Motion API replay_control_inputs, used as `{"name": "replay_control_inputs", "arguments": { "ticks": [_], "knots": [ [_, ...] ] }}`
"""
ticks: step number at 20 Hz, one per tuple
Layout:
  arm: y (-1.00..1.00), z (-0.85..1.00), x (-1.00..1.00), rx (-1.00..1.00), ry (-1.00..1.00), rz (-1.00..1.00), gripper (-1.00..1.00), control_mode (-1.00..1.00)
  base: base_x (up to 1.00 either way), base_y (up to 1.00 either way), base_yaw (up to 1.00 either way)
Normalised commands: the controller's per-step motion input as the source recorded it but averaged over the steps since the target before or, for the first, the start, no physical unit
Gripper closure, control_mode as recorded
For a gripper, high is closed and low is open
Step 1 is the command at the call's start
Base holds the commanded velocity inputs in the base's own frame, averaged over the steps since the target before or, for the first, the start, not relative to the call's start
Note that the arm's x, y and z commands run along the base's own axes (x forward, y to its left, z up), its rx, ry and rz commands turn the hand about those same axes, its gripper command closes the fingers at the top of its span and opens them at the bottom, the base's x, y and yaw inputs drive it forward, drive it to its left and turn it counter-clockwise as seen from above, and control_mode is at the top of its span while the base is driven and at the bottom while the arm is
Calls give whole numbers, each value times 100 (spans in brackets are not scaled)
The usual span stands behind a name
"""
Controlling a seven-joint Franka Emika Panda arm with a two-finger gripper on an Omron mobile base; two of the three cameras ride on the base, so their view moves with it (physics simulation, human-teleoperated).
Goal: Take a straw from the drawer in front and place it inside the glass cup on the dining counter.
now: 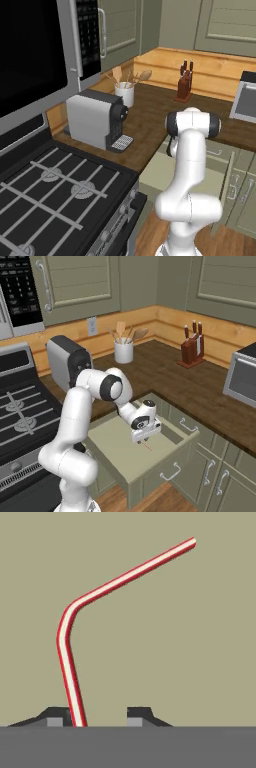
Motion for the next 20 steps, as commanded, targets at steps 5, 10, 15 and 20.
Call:
{"name": "replay_control_inputs", "arguments": {
  "ticks": [5,10,15,20],
  "knots": [
    [0,-70,-8,0,-4,4,100,-100,0,0,0],
    [0,-55,-10,0,-8,2,100,-100,0,0,0],
    [-2,-12,-43,0,-5,0,100,-100,0,0,0],
    [-1,49,-51,-2,0,-1,100,-100,0,0,0]
  ]
}}
